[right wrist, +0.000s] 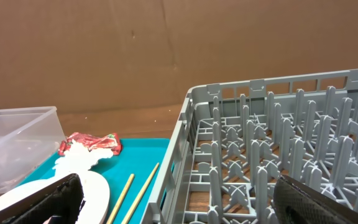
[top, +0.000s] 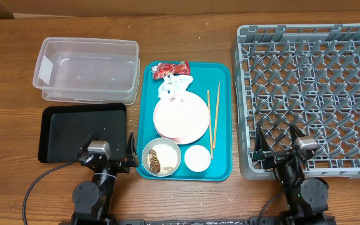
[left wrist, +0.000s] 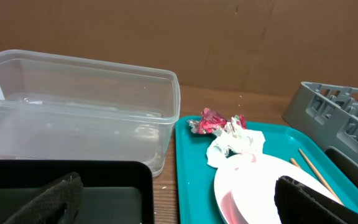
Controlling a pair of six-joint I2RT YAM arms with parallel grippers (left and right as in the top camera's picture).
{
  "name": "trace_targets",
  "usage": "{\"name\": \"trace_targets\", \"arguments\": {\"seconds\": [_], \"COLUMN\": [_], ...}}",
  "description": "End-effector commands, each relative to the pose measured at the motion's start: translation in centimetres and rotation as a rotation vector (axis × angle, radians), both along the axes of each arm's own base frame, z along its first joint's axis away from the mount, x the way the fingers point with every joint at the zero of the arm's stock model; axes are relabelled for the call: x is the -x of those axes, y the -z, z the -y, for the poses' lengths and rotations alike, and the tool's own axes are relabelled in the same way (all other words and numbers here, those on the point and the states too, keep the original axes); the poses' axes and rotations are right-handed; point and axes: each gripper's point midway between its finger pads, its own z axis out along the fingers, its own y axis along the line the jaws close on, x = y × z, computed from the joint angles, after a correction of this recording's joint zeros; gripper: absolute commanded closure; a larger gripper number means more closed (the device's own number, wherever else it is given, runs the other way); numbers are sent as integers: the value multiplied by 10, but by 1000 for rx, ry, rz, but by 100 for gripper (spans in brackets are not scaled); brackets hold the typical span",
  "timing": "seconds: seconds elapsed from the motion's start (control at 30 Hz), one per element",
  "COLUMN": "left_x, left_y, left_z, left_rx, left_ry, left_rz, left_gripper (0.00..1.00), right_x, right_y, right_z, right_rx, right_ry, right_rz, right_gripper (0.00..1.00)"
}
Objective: Sort waste into correct bins and load items into the dishwasher
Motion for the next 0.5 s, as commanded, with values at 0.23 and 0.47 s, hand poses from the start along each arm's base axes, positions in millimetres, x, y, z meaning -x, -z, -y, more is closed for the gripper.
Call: {"name": "trace_targets", "arguments": {"seconds": [0.23, 0.47], "left_x": [0, -1], "left_y": [0, -8], "left_z": [0, -5], "left_rx": [6, 8], "left_ry": [0, -29], "left_rz": [4, 36], "left_gripper": [0, 0], "right_x": [0, 0], "right_y": [2, 2], "right_z": [-1, -2], "right_rx": [3, -13], "right_ry": [-1, -10], "right_rz": [3, 2], "right_gripper": [0, 0]}}
